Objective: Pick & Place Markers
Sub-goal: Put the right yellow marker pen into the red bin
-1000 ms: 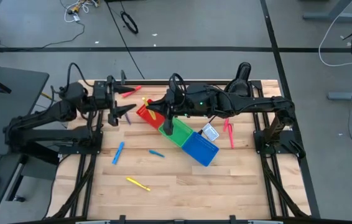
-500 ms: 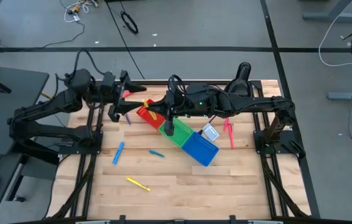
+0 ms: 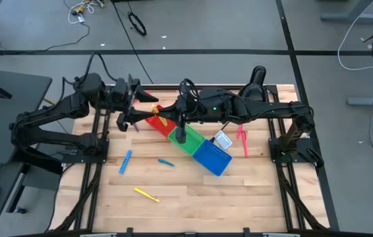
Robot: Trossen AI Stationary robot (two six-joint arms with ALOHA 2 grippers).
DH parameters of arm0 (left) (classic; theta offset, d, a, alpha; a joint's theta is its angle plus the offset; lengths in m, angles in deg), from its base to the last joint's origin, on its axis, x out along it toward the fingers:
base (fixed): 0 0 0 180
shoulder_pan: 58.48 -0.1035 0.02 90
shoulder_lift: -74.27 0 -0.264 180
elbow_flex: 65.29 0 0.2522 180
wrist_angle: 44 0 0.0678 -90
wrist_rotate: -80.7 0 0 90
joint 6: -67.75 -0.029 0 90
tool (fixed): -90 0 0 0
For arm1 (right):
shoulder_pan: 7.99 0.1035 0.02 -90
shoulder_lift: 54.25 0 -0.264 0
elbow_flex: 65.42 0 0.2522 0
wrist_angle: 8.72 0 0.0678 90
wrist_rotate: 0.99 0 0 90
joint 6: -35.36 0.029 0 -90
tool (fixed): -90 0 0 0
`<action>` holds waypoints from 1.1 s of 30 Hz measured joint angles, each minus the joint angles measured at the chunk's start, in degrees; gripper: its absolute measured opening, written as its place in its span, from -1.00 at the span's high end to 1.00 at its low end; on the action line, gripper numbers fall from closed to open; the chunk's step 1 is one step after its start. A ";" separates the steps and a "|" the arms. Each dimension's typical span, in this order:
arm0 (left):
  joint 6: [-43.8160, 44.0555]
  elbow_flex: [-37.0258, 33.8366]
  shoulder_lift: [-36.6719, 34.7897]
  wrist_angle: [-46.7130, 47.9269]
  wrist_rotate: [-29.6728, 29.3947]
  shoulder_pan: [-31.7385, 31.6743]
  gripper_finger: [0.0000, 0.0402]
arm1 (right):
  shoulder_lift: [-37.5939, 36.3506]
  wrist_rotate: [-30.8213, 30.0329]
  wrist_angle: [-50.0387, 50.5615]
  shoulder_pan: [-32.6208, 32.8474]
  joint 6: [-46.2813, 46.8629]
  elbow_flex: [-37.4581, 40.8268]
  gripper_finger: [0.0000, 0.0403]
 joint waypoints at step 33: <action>1.84 0.06 2.80 -11.21 -1.55 3.93 0.76 | 0.15 0.06 0.89 0.37 0.55 0.04 0.98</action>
